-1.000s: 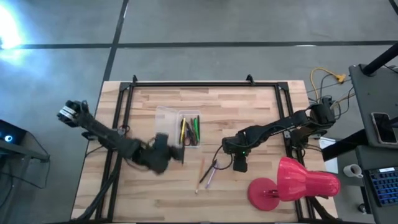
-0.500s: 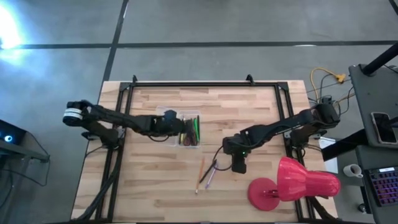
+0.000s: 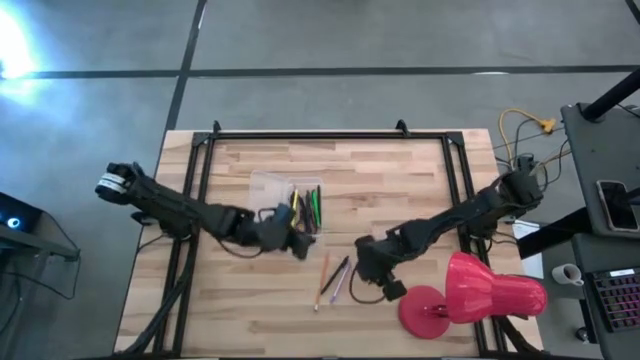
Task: Pick & place school supplies into a supply box
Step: Put the pink pen into the transparent supply box, then put the orange pencil into the transparent supply box, then put the black pen into the transparent supply box
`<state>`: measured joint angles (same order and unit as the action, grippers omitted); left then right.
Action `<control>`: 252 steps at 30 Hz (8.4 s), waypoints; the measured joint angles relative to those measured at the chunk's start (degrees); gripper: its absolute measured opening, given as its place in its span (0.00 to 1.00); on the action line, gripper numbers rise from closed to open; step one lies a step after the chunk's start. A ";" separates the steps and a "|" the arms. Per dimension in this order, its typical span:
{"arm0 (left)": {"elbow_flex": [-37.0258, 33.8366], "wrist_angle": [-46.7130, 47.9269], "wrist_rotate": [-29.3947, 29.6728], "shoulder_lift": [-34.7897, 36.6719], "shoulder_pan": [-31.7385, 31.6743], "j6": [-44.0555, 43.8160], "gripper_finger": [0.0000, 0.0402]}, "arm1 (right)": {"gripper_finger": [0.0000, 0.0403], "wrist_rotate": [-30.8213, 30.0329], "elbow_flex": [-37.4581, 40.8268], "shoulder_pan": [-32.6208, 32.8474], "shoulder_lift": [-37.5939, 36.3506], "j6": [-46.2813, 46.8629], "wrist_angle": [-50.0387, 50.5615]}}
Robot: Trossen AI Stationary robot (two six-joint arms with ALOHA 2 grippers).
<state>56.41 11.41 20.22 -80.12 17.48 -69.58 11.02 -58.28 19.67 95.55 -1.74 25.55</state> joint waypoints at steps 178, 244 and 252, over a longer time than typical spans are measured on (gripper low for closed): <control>7.97 24.87 -6.31 -10.92 -20.49 9.50 0.00 | 0.36 -42.05 -4.51 0.16 -19.56 65.12 26.39; 17.80 24.40 9.34 -10.66 18.90 -13.05 0.00 | 0.05 4.71 -25.66 -8.82 25.80 -4.44 24.04; 17.80 26.93 9.59 -9.79 18.99 -13.85 0.00 | 0.05 5.14 -23.59 -10.35 10.96 21.04 14.95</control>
<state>74.22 38.34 29.82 -89.91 36.47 -83.43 16.17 -81.88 9.32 106.50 19.30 40.50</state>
